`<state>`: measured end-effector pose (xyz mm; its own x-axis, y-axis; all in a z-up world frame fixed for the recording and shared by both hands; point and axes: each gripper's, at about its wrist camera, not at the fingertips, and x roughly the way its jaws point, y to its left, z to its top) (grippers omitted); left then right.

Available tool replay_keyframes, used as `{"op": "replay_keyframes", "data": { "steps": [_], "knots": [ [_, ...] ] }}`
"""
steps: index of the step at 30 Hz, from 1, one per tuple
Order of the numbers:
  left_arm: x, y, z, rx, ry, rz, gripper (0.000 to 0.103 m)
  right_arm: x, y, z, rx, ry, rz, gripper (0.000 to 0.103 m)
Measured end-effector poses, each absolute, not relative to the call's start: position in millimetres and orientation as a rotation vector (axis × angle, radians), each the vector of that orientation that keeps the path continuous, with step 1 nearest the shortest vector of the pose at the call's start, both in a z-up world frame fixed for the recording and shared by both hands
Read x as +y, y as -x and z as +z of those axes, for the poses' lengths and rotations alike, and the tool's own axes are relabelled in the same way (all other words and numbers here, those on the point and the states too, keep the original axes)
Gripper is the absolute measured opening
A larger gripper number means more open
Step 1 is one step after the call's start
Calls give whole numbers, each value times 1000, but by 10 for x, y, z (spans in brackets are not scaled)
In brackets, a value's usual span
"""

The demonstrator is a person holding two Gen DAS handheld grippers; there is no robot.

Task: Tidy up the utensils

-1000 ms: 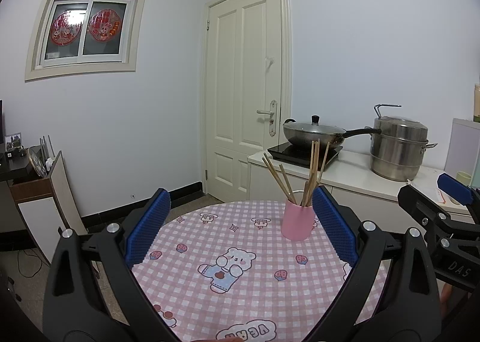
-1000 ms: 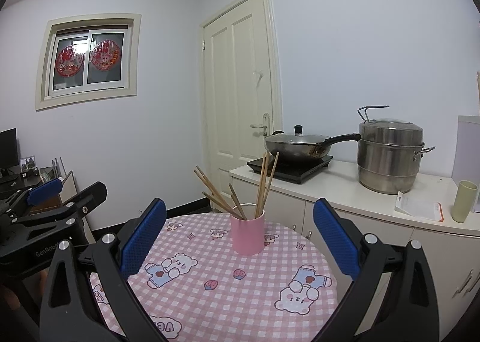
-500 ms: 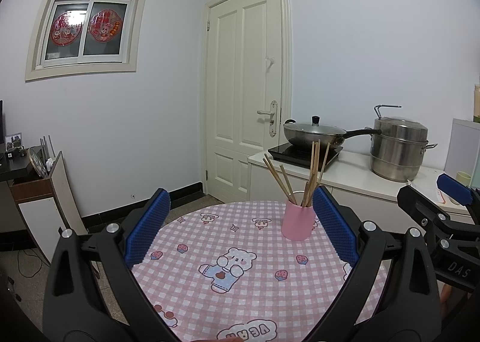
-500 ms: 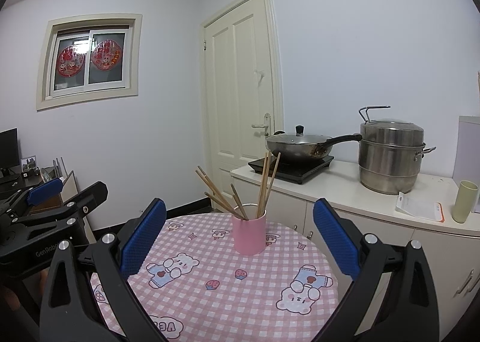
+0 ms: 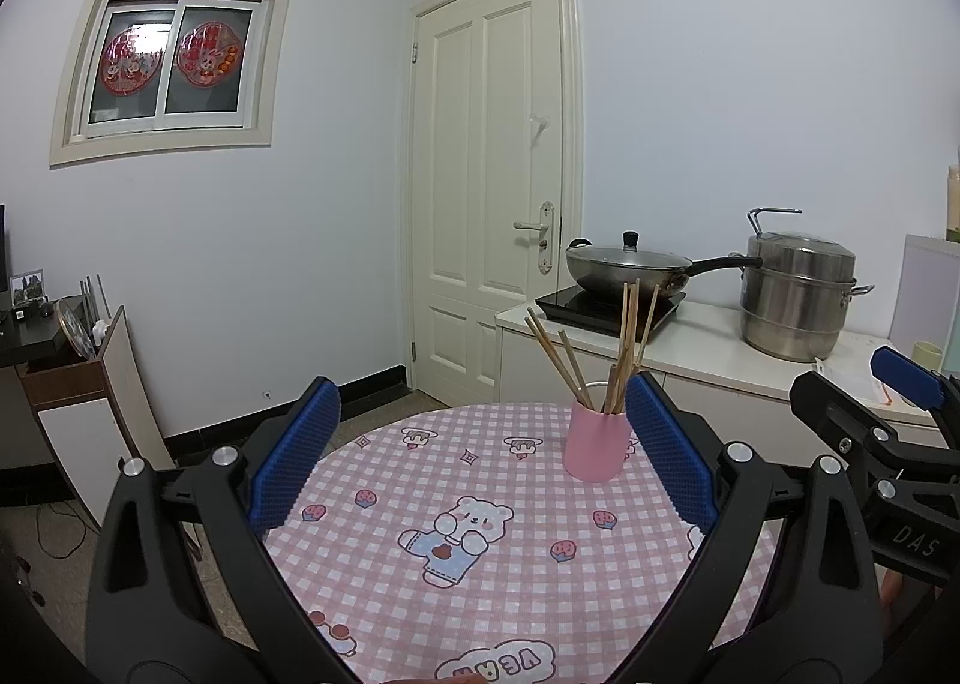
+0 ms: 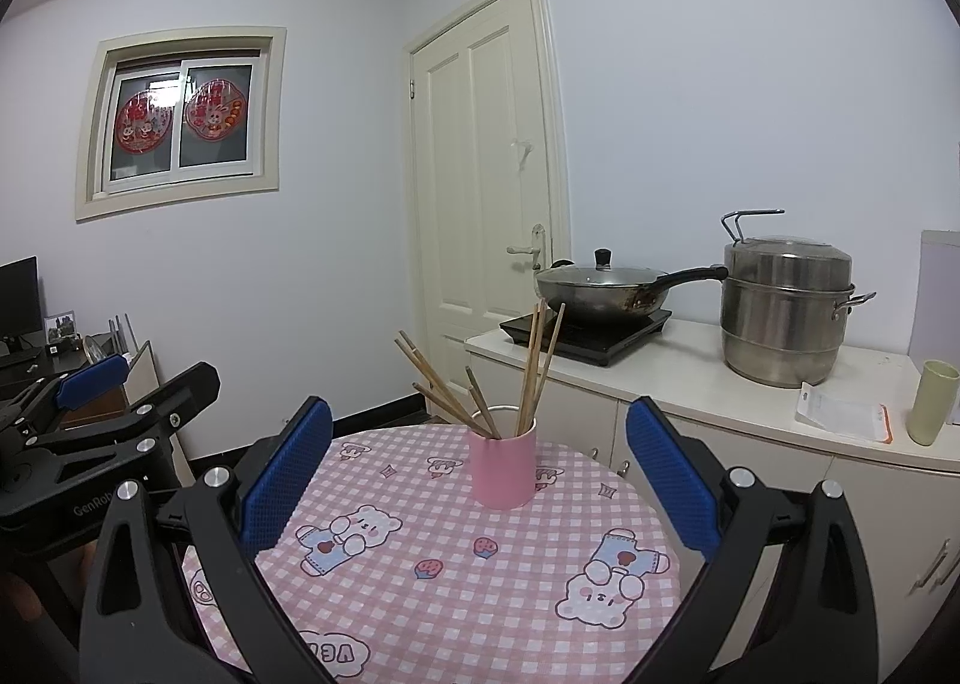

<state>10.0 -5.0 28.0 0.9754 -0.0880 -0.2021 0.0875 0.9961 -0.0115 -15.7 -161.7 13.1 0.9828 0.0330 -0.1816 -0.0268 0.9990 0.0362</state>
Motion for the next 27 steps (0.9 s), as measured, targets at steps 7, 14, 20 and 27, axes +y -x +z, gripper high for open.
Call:
{"op": "replay_keyframes", "data": {
  "steps": [7, 14, 20, 27],
  "knots": [
    [-54, -95, 276, 204, 0, -89, 94, -1623, 131, 131, 185, -32, 31, 95],
    [-59, -97, 266, 204, -6, -89, 94, -1628, 131, 120, 186, -33, 34, 95],
    [-64, -97, 263, 201, -14, -83, 94, -1636, 124, 123, 188, -35, 34, 95],
    [-53, -106, 258, 197, -14, -80, 94, -1638, 122, 113, 189, -36, 34, 95]
  ]
}}
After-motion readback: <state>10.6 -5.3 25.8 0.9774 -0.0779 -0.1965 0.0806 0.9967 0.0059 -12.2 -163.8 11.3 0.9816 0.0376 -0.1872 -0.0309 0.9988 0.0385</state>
